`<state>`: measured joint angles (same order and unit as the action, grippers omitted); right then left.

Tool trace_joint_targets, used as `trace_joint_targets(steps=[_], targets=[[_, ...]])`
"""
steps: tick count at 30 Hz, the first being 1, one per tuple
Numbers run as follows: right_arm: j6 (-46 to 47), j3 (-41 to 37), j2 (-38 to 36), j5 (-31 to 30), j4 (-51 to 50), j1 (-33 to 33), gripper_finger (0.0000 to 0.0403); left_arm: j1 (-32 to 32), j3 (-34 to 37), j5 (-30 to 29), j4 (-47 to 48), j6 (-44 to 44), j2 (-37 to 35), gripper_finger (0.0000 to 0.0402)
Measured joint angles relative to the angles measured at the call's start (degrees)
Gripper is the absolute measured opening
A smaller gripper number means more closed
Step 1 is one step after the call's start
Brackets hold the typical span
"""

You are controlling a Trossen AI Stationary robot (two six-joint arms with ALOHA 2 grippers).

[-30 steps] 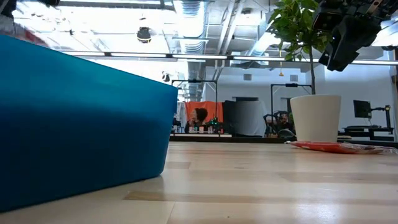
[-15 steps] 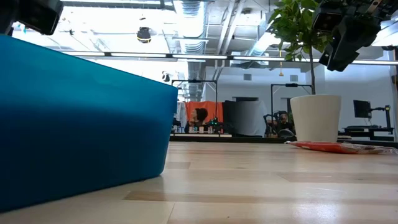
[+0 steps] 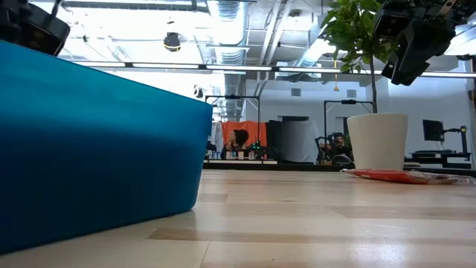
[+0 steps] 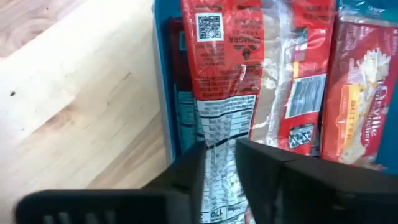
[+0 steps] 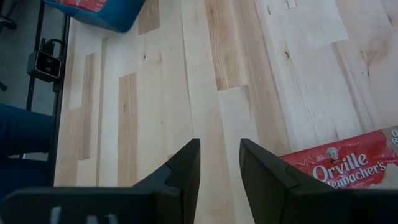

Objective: Sort popcorn bags into baskets
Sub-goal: Put the red popcorn bag into the blue bin

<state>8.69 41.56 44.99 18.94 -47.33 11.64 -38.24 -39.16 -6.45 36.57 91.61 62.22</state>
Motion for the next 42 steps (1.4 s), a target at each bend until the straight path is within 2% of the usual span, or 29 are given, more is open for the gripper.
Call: trace_joint_targets(steps=[6,10,15,18,23,25,27,31,34,38,42], targets=[[-0.09,0.0,0.0,-1.73,-0.1,0.0,0.0141,1.02,0.0,1.82,-0.04,0.65,-0.04,0.0166],[-0.04,0.0,1.51,-11.17,-0.56,-1.39,0.0133,2.86,-0.3,6.31,-1.32,2.19,-1.58,0.0206],[-0.05,0.0,5.51,-23.74,-0.61,-5.92,0.0102,3.75,-4.01,7.24,-0.95,1.57,-5.23,0.0213],[1.88,0.0,9.01,-30.86,-0.65,-9.64,0.0073,3.76,-6.36,2.83,-0.11,2.79,-7.75,0.0206],[8.23,0.02,17.45,-40.13,-2.97,-14.15,0.0014,3.97,-9.11,-16.79,-0.11,4.65,-9.52,0.0191],[12.33,0.0,21.1,-41.56,-3.74,-14.84,0.001,4.67,-9.66,-23.55,-0.64,4.06,-9.47,0.0186],[17.23,-0.33,24.42,-42.64,-4.53,-14.97,0.0019,6.13,-9.73,-26.41,-1.64,2.42,-9.34,0.0184],[25.81,-2.5,29.35,-42.86,-5.18,-14.38,0.0029,9.96,-9.73,-27.05,-4.19,-1.19,-8.65,0.0183],[30.05,-3.41,32.36,-42.48,-4.77,-14.03,0.0018,12.84,-9.73,-27.11,-4.69,-2.25,-8.51,0.0183],[32.02,-4.17,35.82,-41.18,-1.33,-14.08,0.0006,16.63,-9.73,-27.21,-4.44,-3.57,-8.17,0.0183],[31.69,-4.25,39.05,-38.84,4.78,-14.35,0.0015,19.89,-9.7,-26.93,-4.42,-4.64,-7.47,0.0183]])
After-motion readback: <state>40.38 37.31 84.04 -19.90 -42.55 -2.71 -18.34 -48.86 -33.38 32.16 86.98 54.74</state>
